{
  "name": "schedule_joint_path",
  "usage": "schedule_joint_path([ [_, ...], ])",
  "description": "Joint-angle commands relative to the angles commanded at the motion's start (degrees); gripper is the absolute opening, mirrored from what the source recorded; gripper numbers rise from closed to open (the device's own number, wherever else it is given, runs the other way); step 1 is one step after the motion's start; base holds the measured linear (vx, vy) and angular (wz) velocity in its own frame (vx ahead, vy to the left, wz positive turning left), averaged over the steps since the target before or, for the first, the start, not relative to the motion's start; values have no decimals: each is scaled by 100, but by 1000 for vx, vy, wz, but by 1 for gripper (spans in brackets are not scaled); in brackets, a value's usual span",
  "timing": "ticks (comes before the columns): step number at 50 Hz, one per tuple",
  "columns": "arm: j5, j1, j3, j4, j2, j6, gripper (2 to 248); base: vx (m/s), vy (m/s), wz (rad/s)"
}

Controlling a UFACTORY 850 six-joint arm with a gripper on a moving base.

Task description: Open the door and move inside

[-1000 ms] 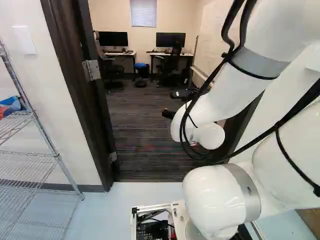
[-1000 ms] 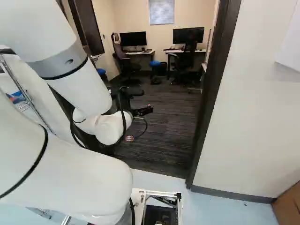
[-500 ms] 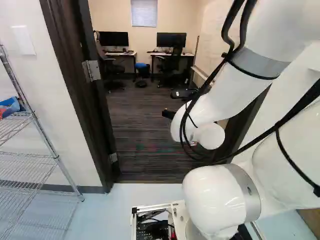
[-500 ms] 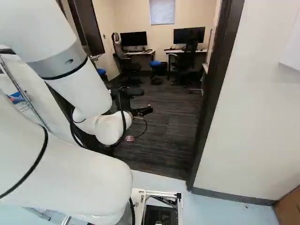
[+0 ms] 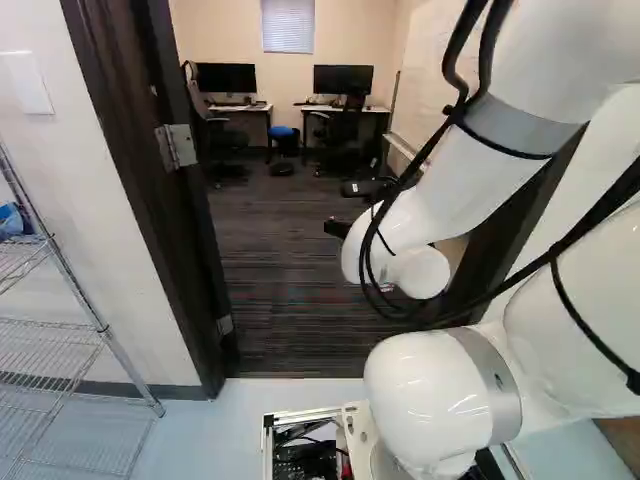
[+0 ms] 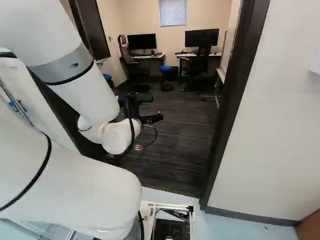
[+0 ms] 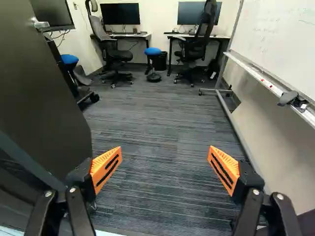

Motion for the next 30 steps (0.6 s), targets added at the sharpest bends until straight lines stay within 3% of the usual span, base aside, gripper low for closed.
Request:
schedule_joint_path([
  [30, 0, 0, 0, 0, 0, 0, 247, 160, 5, -6],
])
